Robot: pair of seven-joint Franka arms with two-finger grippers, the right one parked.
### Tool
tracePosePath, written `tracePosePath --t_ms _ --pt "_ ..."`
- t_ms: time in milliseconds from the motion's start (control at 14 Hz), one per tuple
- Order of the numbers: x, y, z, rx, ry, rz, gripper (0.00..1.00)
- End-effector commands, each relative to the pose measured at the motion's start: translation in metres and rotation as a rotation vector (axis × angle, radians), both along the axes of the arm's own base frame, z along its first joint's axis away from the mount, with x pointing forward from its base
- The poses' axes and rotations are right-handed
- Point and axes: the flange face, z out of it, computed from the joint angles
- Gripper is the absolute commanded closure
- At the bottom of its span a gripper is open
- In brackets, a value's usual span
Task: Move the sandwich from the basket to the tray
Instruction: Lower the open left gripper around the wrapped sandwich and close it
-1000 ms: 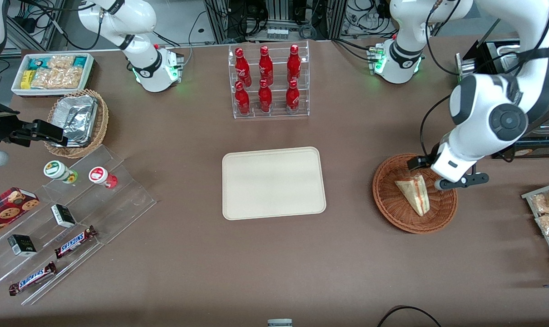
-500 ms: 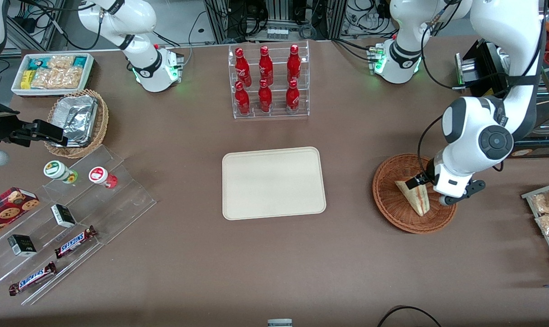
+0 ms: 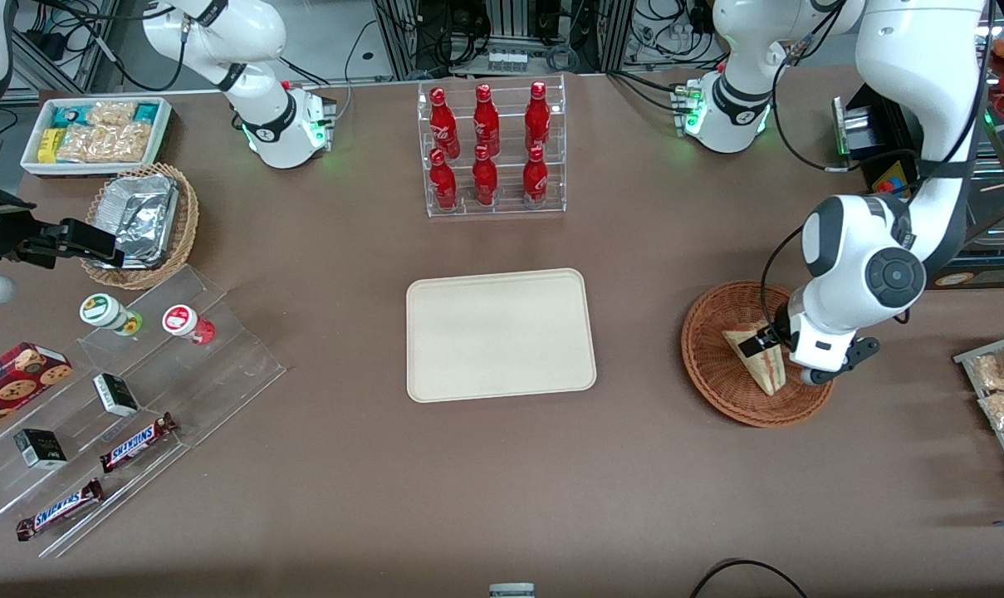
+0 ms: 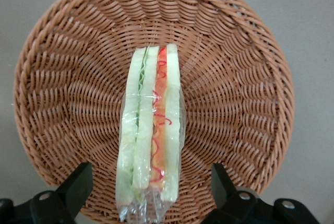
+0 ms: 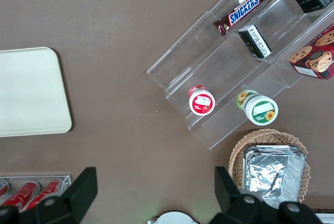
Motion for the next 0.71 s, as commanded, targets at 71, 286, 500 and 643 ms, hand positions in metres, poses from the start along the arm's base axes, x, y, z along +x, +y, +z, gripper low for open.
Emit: tracePosePath --t_ms 71,286,500,643 --pt "0.003 -0.003 -0.017 0.004 0.001 0.020 0.00" --pt "0.001 -0.002 -0.023 0.008 0.018 0.031 0.63" --pt "0.000 -0.002 -0.018 0.011 0.019 0.045 1.00" --pt "0.001 -0.003 -0.002 0.012 0.008 0.035 1.00"
